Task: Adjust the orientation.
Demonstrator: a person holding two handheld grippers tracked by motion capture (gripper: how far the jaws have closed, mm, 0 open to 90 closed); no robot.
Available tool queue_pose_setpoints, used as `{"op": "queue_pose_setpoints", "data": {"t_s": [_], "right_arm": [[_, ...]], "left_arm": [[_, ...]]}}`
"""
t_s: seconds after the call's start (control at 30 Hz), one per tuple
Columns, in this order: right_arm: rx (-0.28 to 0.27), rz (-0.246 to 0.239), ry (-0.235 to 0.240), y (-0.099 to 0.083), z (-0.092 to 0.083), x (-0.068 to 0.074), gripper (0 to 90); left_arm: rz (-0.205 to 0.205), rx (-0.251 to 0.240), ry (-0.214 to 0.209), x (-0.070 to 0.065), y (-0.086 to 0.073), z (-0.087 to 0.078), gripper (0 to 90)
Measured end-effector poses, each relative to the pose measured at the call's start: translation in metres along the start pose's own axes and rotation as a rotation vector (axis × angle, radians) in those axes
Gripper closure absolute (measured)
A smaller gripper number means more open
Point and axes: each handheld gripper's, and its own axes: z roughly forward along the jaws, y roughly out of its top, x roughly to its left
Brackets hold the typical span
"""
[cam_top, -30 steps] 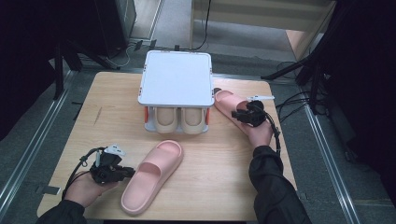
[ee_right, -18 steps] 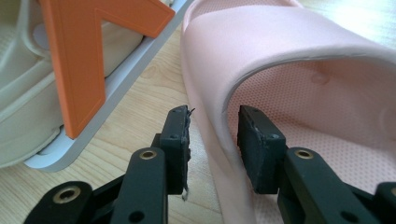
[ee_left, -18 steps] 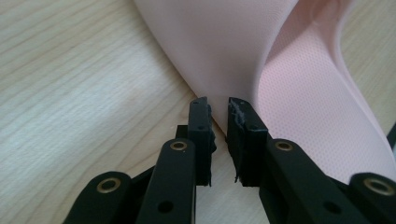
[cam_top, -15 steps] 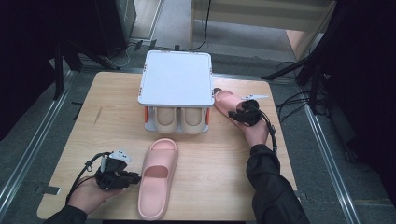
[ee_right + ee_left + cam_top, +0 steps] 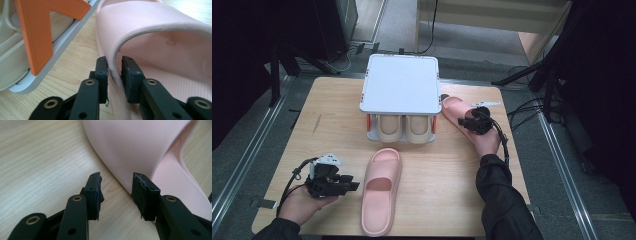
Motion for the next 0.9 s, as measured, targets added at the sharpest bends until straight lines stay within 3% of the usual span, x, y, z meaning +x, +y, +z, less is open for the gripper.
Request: {"op": "queue_pose_setpoints", "data": {"t_s": [0.27, 0.4, 0.47, 0.6, 0.9], "right_arm": [[-0.016, -0.048, -0.023, 0.003, -0.001, 0.007, 84.1], [-0.029, -0.036, -0.015, 0.007, -0.006, 0.008, 85.6], [-0.028, -0.041, -0.006, 0.007, -0.007, 0.007, 85.6], [-0.035, -0.016, 0.008, 0.010, -0.013, 0.005, 85.7], [-0.051, -0.021, 0.011, 0.016, -0.035, 0.012, 85.7]], "left_arm": [[-0.013, -0.021, 0.008, 0.005, 0.002, -0.002, 50.4], [-0.040, -0.028, 0.010, 0.009, 0.002, -0.004, 44.7], [-0.050, -0.047, 0.031, 0.011, 0.003, -0.006, 43.6], [-0.077, -0.078, 0.031, 0.013, 0.004, -0.010, 42.7], [-0.070, -0.069, 0.018, 0.017, 0.009, -0.008, 39.5]]}}
